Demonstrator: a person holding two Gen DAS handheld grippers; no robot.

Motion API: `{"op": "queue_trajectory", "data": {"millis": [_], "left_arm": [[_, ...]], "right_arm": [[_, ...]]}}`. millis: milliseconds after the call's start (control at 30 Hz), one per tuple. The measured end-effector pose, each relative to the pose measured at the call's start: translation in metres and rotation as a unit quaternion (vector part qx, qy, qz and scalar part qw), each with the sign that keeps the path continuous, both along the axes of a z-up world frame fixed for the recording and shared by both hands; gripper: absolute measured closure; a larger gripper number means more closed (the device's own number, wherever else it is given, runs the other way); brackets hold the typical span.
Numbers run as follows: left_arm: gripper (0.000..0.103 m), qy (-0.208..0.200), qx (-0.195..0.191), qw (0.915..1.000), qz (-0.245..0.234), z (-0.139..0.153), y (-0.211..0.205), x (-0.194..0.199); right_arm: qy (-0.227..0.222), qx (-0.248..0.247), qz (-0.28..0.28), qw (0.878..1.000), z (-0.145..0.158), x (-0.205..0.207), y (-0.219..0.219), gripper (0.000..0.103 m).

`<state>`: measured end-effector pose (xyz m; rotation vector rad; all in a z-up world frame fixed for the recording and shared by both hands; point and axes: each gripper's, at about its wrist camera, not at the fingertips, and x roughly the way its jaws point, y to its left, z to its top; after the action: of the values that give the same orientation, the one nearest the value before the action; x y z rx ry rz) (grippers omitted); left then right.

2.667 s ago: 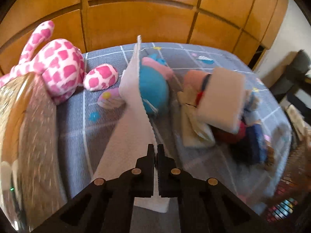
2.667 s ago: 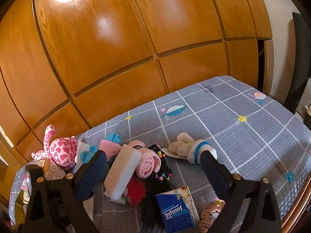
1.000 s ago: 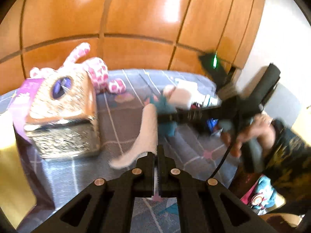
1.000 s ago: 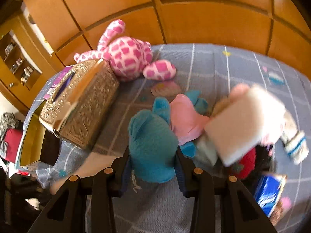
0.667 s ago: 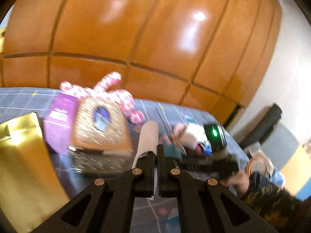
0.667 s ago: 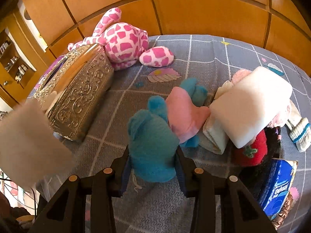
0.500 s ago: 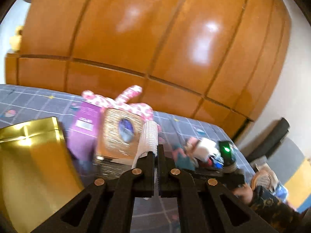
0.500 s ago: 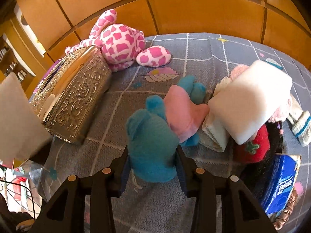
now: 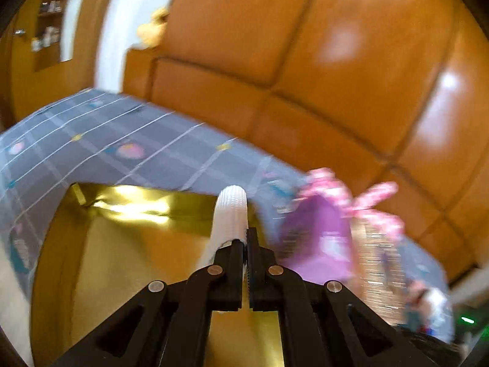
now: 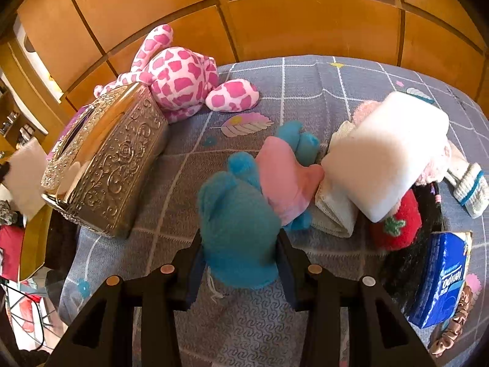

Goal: Organize soft objects
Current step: 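Carry the white cloth into the gold tray and open the left tool, then carry the blue plush into the gold tray and open the right tool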

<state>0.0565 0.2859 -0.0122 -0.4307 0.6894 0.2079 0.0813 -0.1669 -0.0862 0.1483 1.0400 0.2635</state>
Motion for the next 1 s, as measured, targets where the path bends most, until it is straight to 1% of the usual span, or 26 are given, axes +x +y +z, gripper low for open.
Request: {"op": "queue_trajectory", "data": {"millis": [33,67,100,133,167,200,300,400,433,533,633,733,833,1000], "left_arm": [[0.101,0.013,-0.008,0.9999,-0.003,-0.009,0.003,0.004],[0.093,0.032,-0.013,0.9994,0.003,-0.021,0.007,0.009],[0.084,0.048,-0.01,0.9987,0.011,-0.028,0.007,0.01],[0.061,0.061,-0.009,0.9979,0.019,-0.034,0.006,0.011],[0.043,0.061,-0.017,0.9976,0.027,-0.039,0.007,0.007],[0.039,0.057,-0.022,0.9976,0.034,-0.042,0.006,0.002],[0.039,0.061,-0.015,0.9973,0.037,-0.046,0.0,-0.008],[0.034,0.07,-0.009,0.9971,0.03,-0.046,-0.006,-0.02],[0.032,0.072,-0.005,0.9969,0.03,-0.045,-0.009,-0.023],[0.031,0.078,0.006,0.9965,0.028,-0.04,-0.015,-0.036],[0.027,0.074,0.017,0.9968,0.025,-0.033,-0.023,-0.045],[0.025,0.064,0.035,0.9971,0.02,-0.023,-0.032,-0.054],[0.02,0.055,0.049,0.9971,0.018,-0.014,-0.039,-0.061],[0.017,0.043,0.064,0.9969,0.017,-0.002,-0.045,-0.069]], "right_arm": [[0.0,-0.002,-0.001,1.0,0.0,0.001,0.001,0.061],[-0.001,-0.003,-0.002,1.0,0.001,0.002,0.001,0.061],[-0.002,-0.004,-0.005,1.0,0.003,0.004,0.002,0.061],[-0.004,-0.004,-0.007,1.0,0.004,0.005,0.002,0.061],[-0.008,-0.003,-0.01,1.0,0.008,0.008,0.003,0.061],[-0.01,-0.002,-0.011,1.0,0.01,0.01,0.003,0.061],[-0.027,-0.003,-0.012,1.0,0.023,0.019,0.01,0.062],[-0.046,0.002,-0.007,0.999,0.038,0.028,0.019,0.061],[-0.051,0.004,-0.005,0.999,0.043,0.031,0.023,0.061],[-0.071,0.01,0.008,0.997,0.058,0.039,0.038,0.062],[-0.089,0.018,0.023,0.996,0.074,0.047,0.057,0.062],[-0.112,0.029,0.046,0.992,0.092,0.051,0.082,0.062],[-0.127,0.041,0.076,0.988,0.107,0.053,0.11,0.062],[-0.137,0.048,0.126,0.981,0.117,0.047,0.153,0.062]]}}
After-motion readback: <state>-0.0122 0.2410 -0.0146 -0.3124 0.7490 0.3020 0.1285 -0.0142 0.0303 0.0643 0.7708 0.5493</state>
